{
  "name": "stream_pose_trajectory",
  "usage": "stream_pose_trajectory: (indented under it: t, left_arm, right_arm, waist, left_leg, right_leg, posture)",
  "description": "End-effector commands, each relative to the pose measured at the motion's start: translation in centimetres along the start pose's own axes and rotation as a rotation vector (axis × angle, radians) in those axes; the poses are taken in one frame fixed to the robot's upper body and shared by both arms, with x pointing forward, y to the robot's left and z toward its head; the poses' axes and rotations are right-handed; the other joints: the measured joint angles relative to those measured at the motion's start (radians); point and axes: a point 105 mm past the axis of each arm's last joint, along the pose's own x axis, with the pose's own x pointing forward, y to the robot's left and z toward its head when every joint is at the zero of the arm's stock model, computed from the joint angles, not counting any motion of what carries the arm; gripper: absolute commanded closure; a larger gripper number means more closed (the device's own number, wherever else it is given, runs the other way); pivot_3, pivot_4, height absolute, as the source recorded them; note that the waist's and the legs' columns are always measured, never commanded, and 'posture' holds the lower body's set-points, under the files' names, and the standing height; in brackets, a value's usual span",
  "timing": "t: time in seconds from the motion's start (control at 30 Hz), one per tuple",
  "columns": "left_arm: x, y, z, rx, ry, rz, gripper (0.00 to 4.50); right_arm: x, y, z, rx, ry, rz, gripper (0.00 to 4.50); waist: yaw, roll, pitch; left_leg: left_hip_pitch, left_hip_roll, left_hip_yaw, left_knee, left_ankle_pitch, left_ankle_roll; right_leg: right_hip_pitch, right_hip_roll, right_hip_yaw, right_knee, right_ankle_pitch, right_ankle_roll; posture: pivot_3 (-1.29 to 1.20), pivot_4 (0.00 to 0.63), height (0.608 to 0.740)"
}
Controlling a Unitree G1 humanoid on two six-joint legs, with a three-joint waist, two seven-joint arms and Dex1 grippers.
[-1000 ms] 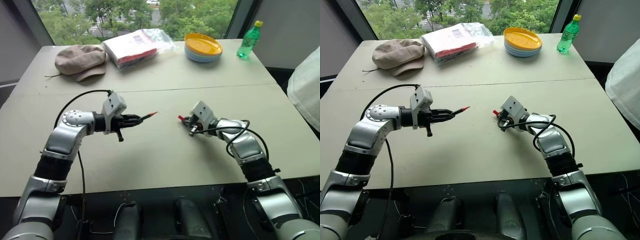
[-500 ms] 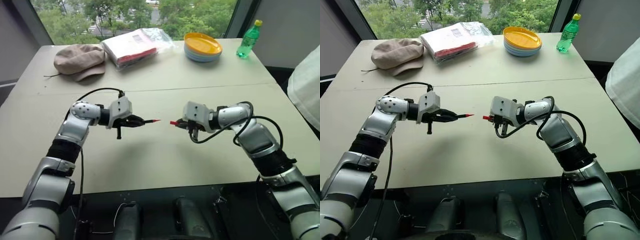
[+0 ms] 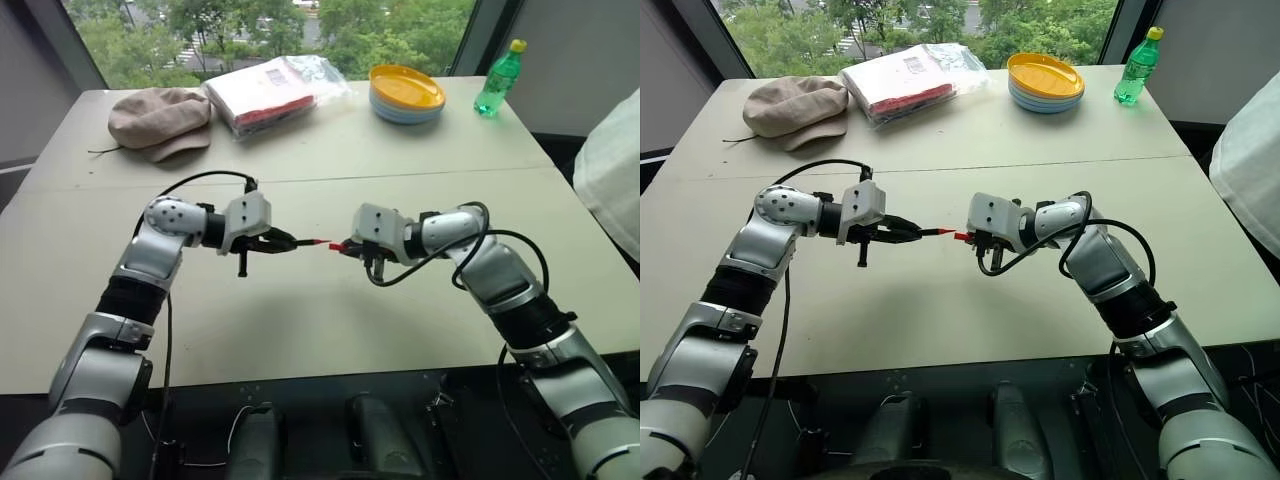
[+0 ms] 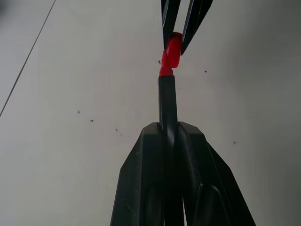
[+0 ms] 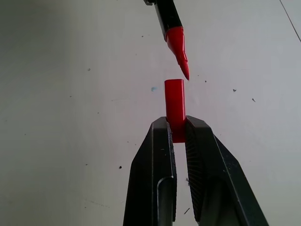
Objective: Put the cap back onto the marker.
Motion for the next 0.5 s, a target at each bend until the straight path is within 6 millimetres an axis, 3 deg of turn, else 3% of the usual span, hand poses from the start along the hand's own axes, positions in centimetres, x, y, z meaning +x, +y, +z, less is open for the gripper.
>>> stream_pose_trajectory:
  t: [0.03,0.5]
  left_arm:
    - [-0.5,0.3,1.0,0.030,-0.027,0.018,4.50]
    - [-0.3,-0.1,0.5,0.025,-0.003,0.007,4.50]
  right_arm:
    - [-0.5,-0.9,1.0,-0.043,-0.016,-0.035,4.43]
    - [-1.5,-1.8,0.4,-0.048,0.017,-0.054,4.43]
  waist:
    - [0.000,0.000,0.000]
    - [-0.001,0.000,0.000]
  left_leg:
    - [0.000,0.000,0.000,0.000,0.000,0.000]
    - [0.000,0.000,0.000,0.000,0.000,0.000]
  right_leg:
    - [0.000,0.000,0.000,0.000,0.000,0.000]
    - [0.000,0.000,0.000,0.000,0.000,0.000]
  posture:
    - [0.00,0.150,0.740]
    - [0.00,0.150,0.740]
